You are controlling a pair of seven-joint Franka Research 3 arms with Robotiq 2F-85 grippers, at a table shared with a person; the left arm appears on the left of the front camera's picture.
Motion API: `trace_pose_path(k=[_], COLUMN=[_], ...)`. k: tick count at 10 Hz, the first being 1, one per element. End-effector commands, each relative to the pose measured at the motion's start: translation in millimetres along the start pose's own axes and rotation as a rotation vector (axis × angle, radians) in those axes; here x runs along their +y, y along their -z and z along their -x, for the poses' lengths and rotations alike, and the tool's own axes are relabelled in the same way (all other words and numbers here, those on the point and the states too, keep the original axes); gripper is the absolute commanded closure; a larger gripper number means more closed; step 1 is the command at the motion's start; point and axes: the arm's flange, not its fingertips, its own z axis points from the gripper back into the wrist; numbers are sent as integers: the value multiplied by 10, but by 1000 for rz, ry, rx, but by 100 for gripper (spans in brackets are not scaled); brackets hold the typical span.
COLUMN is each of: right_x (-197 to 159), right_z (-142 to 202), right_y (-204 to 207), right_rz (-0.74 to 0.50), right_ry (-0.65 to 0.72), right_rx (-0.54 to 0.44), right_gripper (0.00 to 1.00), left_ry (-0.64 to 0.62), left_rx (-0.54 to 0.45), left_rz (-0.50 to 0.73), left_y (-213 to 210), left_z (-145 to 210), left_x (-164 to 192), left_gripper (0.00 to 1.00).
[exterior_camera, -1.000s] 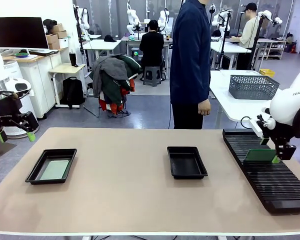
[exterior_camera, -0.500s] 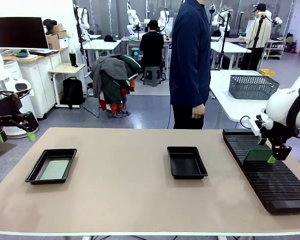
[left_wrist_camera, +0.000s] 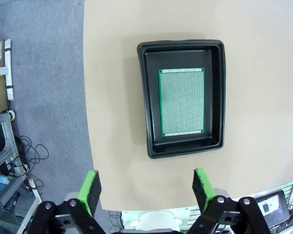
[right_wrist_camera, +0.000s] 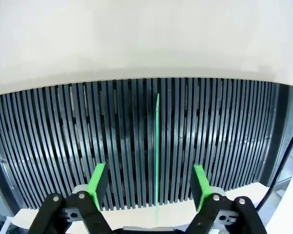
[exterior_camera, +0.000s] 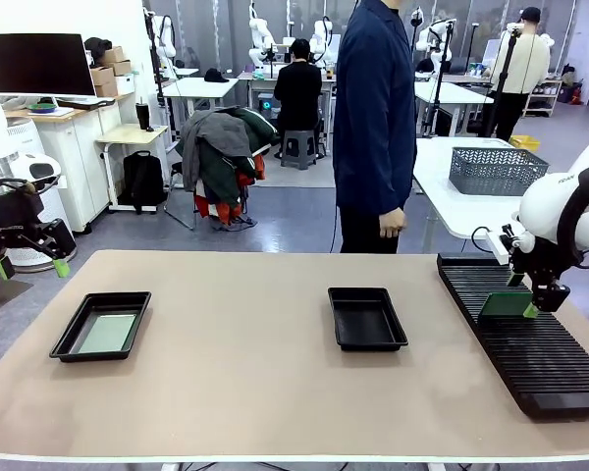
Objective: Inspect and transfer BCBs to ESD trays.
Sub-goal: Pick up the Blank PCB from the PCB Rack and place it in the right ESD tray.
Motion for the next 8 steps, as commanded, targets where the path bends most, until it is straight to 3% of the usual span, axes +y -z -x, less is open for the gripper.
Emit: trace_pose_path(k=[1,8], right_x=[-80,-135], right_z=[40,87], right_y=[24,30], right_rz=[-21,-55], right_ry=[-27,-20], right_rx=[-6,-5], right_gripper=[18,41], left_ry=[-5,-5], left_rx=[-7,-7], left_rz=[8,8], left_y=[29,29], left_z=[6,6], left_x=[-6,-6], left_gripper=[0,0])
